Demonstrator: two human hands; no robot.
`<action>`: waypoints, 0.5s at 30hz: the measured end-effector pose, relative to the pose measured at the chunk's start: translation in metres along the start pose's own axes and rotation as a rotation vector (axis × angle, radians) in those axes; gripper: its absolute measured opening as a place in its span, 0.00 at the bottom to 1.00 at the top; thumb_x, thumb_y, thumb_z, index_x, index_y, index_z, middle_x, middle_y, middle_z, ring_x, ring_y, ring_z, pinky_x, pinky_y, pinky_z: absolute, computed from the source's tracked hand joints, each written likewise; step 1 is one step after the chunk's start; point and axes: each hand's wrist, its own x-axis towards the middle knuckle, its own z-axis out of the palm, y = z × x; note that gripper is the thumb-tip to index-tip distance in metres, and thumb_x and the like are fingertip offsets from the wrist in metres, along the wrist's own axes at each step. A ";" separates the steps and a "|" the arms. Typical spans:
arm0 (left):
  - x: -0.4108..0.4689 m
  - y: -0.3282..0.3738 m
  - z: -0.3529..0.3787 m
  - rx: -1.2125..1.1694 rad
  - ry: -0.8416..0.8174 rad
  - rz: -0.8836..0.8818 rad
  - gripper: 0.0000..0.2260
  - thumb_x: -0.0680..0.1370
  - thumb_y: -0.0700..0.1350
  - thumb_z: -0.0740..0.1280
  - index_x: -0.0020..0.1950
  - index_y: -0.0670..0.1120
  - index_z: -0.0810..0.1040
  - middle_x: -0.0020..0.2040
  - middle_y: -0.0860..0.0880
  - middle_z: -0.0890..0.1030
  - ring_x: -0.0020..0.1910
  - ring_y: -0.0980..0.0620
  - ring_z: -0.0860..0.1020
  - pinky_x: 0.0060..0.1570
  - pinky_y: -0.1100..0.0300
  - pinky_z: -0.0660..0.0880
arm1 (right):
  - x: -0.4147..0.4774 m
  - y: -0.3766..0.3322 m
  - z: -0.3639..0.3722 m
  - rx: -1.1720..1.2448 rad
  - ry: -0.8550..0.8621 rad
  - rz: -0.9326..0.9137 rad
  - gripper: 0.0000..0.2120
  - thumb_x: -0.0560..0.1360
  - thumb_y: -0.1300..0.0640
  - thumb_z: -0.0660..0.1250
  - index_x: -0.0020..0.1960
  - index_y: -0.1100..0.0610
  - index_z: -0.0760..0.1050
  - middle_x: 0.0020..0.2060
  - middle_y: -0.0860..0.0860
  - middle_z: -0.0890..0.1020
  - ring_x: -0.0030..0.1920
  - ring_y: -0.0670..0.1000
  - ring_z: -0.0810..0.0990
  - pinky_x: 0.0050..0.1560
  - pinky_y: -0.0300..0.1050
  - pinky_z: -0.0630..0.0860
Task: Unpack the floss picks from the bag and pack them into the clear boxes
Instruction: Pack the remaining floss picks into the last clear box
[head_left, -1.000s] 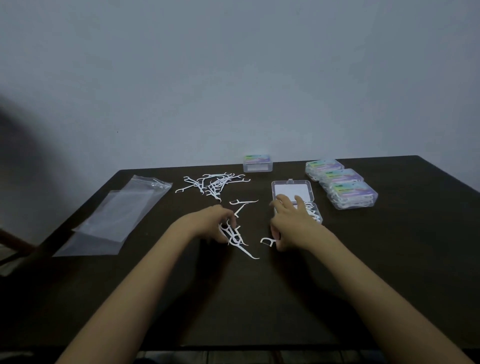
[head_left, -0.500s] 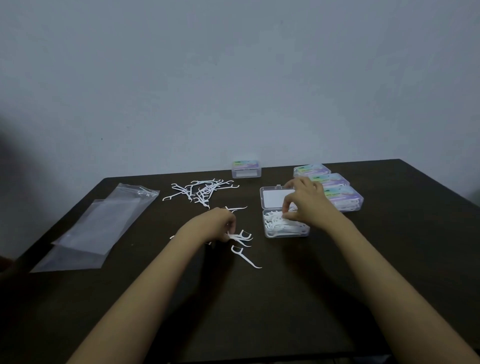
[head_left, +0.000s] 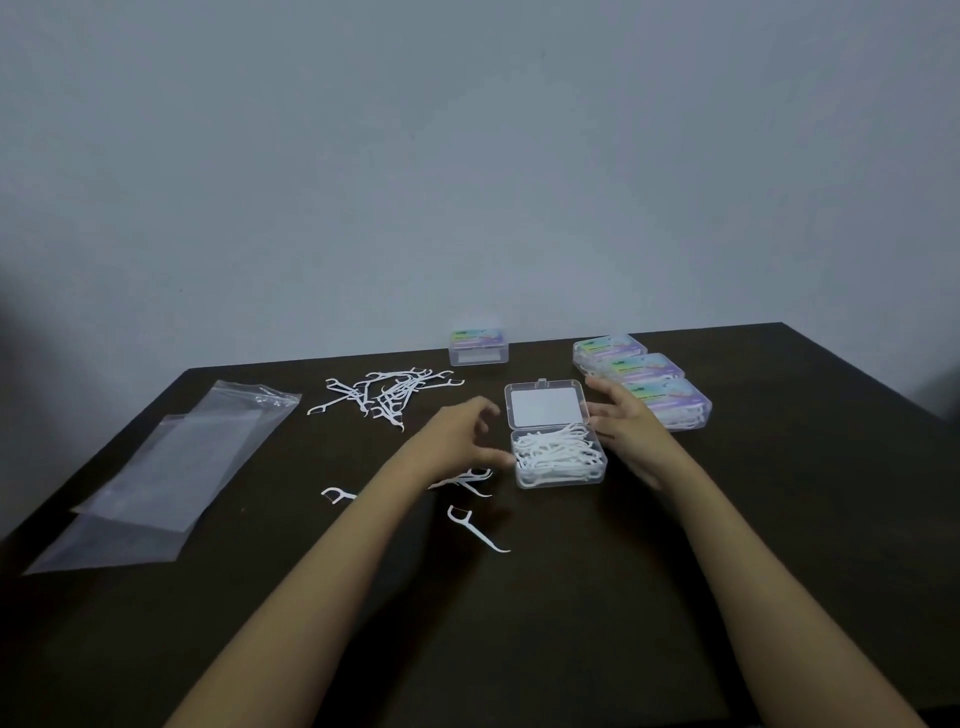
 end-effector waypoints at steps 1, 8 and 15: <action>0.001 0.005 0.004 -0.029 -0.048 -0.006 0.33 0.67 0.49 0.76 0.68 0.48 0.65 0.59 0.48 0.75 0.55 0.51 0.74 0.54 0.61 0.69 | 0.000 0.000 -0.001 0.034 -0.007 0.000 0.29 0.75 0.72 0.60 0.72 0.52 0.61 0.64 0.57 0.73 0.61 0.56 0.75 0.57 0.51 0.76; 0.012 0.014 0.019 -0.157 -0.074 -0.013 0.51 0.65 0.42 0.78 0.75 0.46 0.44 0.55 0.45 0.77 0.48 0.53 0.75 0.51 0.63 0.71 | -0.003 0.004 -0.005 0.179 -0.032 -0.056 0.32 0.70 0.80 0.57 0.68 0.54 0.66 0.57 0.55 0.76 0.54 0.52 0.77 0.49 0.46 0.78; 0.014 0.006 0.024 -0.139 0.026 0.034 0.35 0.66 0.43 0.77 0.69 0.47 0.63 0.55 0.46 0.78 0.47 0.54 0.75 0.49 0.65 0.71 | -0.005 0.003 -0.003 0.292 -0.008 -0.091 0.15 0.76 0.71 0.52 0.41 0.64 0.76 0.50 0.59 0.79 0.58 0.56 0.76 0.59 0.50 0.73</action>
